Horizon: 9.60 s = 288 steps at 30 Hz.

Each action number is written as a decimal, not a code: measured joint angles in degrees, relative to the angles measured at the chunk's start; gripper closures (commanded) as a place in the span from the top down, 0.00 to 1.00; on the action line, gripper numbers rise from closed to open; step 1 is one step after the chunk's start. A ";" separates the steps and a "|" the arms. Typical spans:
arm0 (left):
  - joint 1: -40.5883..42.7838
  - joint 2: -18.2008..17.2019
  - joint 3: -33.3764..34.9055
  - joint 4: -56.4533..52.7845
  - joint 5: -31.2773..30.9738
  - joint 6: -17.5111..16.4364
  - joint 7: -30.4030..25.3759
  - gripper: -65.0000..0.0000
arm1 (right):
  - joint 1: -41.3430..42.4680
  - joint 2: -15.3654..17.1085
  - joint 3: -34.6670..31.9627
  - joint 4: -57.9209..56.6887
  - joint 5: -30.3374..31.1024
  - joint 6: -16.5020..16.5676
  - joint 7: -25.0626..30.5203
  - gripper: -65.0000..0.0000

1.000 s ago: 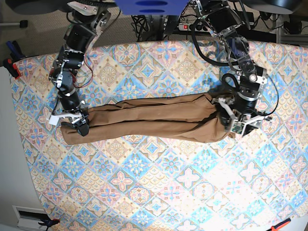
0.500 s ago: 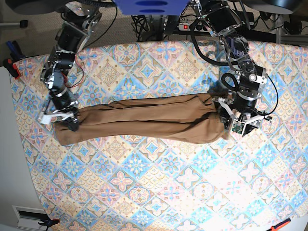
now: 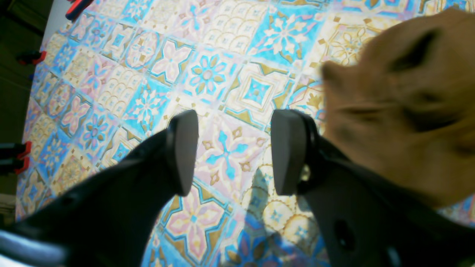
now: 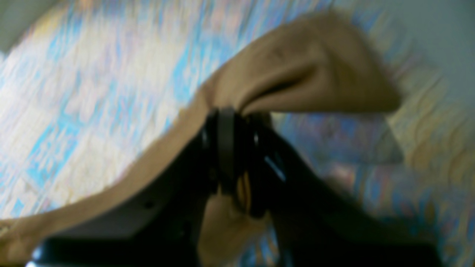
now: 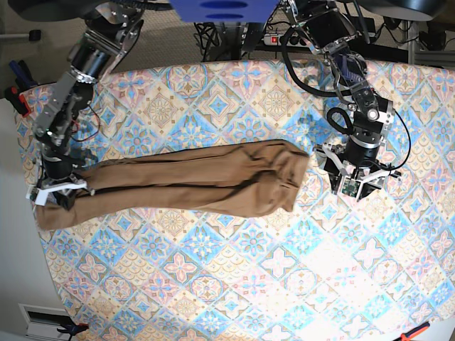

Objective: Layout the t-shirt on the table in an organized manner, then fold the t-shirt properly

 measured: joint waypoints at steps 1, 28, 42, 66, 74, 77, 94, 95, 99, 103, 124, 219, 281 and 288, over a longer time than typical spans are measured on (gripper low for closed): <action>0.00 0.07 0.00 0.00 0.02 -0.02 0.00 0.46 | -0.33 -1.05 -1.95 1.42 -3.58 0.07 -1.03 0.00; 1.09 0.15 0.00 -0.04 0.04 -0.02 0.02 0.46 | -9.46 -12.81 -24.81 4.68 -36.22 1.18 9.16 0.00; 1.07 0.15 0.00 -0.26 0.04 0.00 0.02 0.46 | -15.28 -12.33 -40.81 4.02 -47.21 1.60 8.83 0.43; 2.12 4.98 0.24 3.54 -21.99 0.33 17.77 0.74 | -19.10 -12.39 -42.88 18.80 -52.35 1.70 9.33 0.48; -0.20 -6.29 -2.27 -5.60 -44.74 0.81 32.28 0.74 | -20.37 -12.31 -42.71 18.69 -52.41 1.97 8.83 0.48; -1.18 -8.00 -5.88 -13.11 -53.57 0.70 32.22 0.74 | -20.22 -12.26 -42.60 18.71 -52.57 1.07 8.96 0.48; -4.61 -14.58 6.16 -36.44 -64.87 1.05 24.76 0.74 | -21.20 -12.24 -42.60 18.71 -52.57 1.66 8.85 0.48; -4.66 -13.92 6.99 -36.44 -64.85 0.98 24.59 0.74 | -21.24 -12.24 -42.60 18.71 -52.57 1.66 8.81 0.48; -5.33 -11.56 7.50 -36.72 -64.92 0.81 24.92 0.74 | -22.25 -12.20 -42.58 18.71 -52.61 1.62 8.76 0.48; -6.56 -10.97 7.52 -36.92 -64.43 0.85 25.18 0.74 | -22.23 -12.31 -41.48 18.69 -52.54 1.73 9.09 0.48; -16.02 -8.74 7.39 -54.47 -63.30 0.39 18.03 0.00 | -23.85 -10.60 -40.54 18.71 -52.94 1.66 9.01 0.48; -24.28 3.26 73.42 -42.23 -17.31 12.09 -7.82 0.56 | -24.96 -8.76 -32.72 10.51 -51.45 0.50 12.31 0.48; -22.77 3.93 61.96 -44.98 -21.07 32.28 -12.17 0.31 | -24.17 -8.76 -32.46 10.56 -51.67 0.83 10.93 0.48; -20.98 0.13 61.40 -48.57 -24.13 29.97 -12.37 0.31 | -24.17 -8.79 -32.33 10.58 -51.67 0.83 10.88 0.48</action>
